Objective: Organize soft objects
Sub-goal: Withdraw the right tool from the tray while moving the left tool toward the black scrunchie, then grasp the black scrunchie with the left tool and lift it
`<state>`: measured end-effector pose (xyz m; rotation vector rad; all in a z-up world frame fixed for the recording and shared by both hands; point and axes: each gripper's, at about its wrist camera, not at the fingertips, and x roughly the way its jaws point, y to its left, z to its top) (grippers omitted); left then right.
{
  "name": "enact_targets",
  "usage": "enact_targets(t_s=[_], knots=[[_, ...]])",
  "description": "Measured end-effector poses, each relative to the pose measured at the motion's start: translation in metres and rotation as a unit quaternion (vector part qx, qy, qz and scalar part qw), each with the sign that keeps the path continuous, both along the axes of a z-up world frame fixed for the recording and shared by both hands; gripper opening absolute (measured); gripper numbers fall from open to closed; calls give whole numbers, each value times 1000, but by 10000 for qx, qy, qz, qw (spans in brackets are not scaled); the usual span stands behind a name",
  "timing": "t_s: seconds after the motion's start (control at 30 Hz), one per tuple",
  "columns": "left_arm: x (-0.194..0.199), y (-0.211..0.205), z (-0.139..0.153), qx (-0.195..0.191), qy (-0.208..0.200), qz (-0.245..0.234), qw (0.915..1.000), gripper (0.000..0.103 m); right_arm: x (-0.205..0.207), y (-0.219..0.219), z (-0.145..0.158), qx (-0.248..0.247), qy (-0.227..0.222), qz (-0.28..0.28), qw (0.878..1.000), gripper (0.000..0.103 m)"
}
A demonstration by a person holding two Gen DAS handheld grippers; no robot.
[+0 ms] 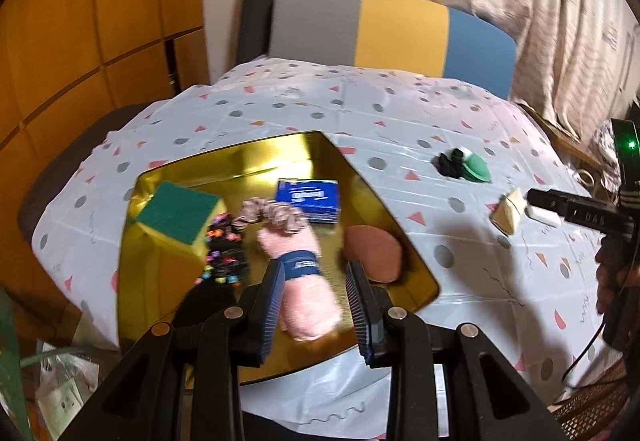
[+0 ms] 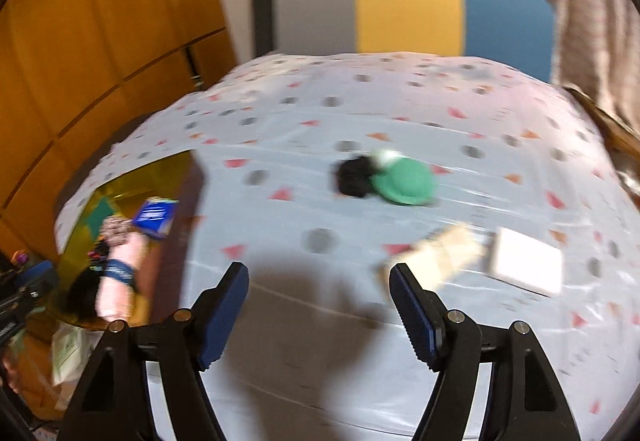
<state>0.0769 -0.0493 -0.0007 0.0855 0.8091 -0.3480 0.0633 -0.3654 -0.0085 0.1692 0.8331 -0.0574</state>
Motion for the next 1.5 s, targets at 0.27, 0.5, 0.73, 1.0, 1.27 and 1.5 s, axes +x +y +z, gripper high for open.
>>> enact_targets(t_s=[0.27, 0.5, 0.73, 1.0, 1.27, 1.5], knots=[[-1, -47, 7, 115, -59, -543, 9984, 31, -36, -108, -13, -162, 90, -1315, 9911, 74], [20, -112, 14, 20, 125, -1003, 9949, 32, -67, -177, -39, 496, 171, -2573, 9649, 74], [64, -181, -9, -145, 727, -1147, 9906, 33, -70, -185, -31, 824, -68, -2637, 9610, 80], [130, -233, -43, -644, 1401, -882, 9841, 43, -67, -174, -30, 909, -51, -2484, 9644, 82], [184, -264, -65, -1003, 1623, -728, 9789, 63, -65, -179, -32, 1018, 14, -2533, 9620, 84], [212, -281, -86, -1219, 1789, -566, 9746, 63, -64, -181, -34, 1123, 31, -2531, 9609, 84]])
